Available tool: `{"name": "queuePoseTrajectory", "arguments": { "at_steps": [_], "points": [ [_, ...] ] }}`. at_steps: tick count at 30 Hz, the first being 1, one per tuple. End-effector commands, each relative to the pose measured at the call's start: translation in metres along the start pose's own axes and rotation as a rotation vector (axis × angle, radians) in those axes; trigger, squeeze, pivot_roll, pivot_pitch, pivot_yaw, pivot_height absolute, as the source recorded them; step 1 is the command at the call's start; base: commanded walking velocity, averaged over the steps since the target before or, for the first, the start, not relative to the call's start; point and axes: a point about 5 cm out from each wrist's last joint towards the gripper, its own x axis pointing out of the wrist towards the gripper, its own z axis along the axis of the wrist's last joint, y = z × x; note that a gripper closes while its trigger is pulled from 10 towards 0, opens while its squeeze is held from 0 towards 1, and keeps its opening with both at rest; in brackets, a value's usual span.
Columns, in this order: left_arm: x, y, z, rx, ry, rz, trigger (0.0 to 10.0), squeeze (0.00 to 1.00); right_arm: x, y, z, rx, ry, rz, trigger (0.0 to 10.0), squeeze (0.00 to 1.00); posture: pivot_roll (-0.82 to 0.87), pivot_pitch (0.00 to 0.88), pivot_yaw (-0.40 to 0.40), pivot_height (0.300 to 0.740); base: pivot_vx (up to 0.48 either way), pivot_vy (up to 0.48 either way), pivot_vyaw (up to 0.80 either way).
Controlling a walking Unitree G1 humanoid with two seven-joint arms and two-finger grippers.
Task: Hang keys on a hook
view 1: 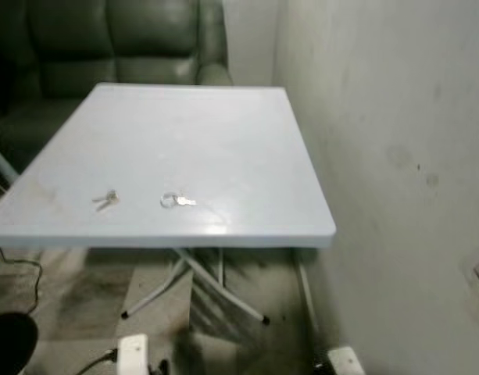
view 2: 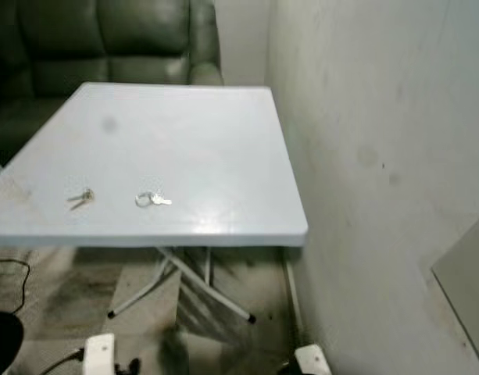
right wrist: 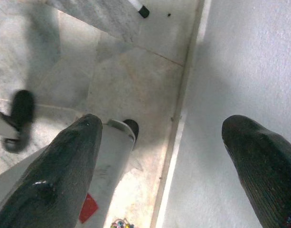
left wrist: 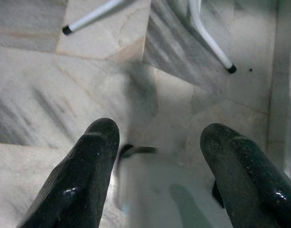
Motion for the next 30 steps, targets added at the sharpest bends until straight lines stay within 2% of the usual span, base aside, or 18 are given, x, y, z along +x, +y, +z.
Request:
{"name": "queuePoseTrajectory", "arguments": {
  "at_steps": [1,30],
  "points": [
    [-0.0005,0.0134,0.0037,0.013,-0.006,0.033,10.0,0.00,0.0035,0.0094,0.0111,0.009,-0.032,0.025,10.0,0.00,-0.07,0.000,-0.036,0.732,0.000,0.480,0.00],
    [-0.0011,0.0156,0.0028,0.005,-0.005,0.041,10.0,0.00,0.0031,0.0106,0.0084,0.014,-0.026,0.034,10.0,0.00,-0.07,0.000,-0.038,0.732,0.000,0.480,0.00]
  ]
}}
